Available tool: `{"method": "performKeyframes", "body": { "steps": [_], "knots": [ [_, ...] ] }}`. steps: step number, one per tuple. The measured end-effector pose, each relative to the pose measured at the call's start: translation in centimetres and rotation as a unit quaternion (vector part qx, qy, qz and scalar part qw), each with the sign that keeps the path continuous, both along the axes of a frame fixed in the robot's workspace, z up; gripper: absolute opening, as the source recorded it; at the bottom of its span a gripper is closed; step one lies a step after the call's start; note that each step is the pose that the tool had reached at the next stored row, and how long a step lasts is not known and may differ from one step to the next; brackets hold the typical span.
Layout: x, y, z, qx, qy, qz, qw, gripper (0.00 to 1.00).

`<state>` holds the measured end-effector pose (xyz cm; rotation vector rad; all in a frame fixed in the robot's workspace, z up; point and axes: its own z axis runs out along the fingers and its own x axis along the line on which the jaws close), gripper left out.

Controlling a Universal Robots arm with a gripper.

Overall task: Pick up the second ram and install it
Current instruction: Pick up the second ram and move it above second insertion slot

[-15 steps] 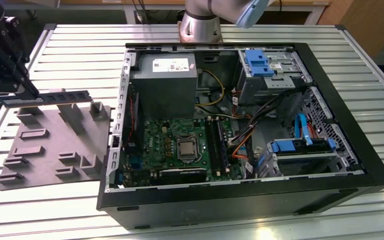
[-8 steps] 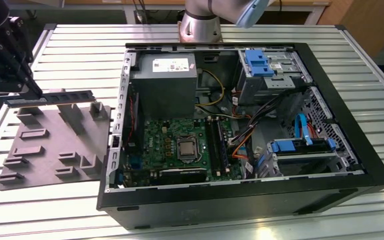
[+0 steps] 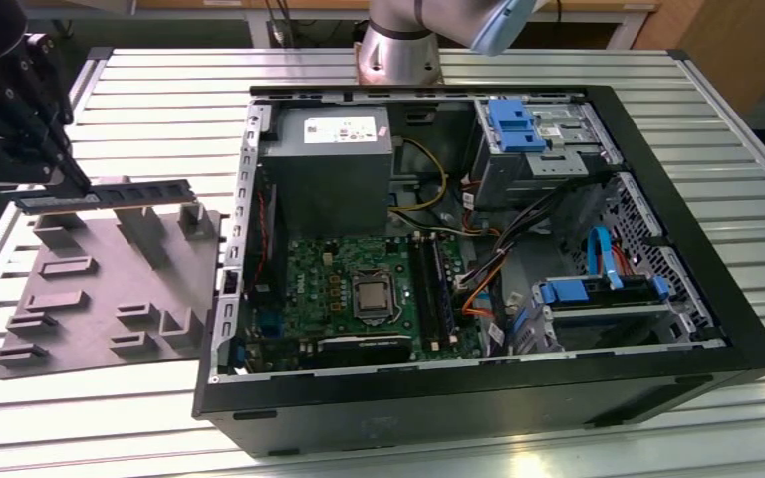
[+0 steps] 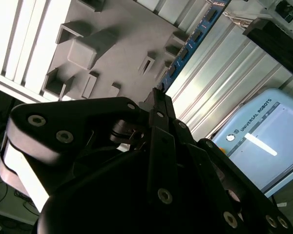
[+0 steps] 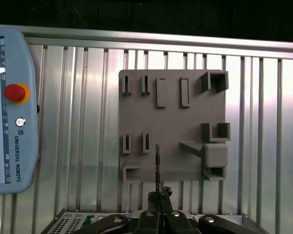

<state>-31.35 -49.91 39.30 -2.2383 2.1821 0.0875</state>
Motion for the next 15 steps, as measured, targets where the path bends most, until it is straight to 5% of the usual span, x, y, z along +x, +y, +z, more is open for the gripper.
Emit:
{"method": "performKeyframes", "body": {
  "steps": [15],
  "knots": [
    [1.01,0.0,0.0,0.0,0.0,0.0,1.0,0.12]
  ]
}}
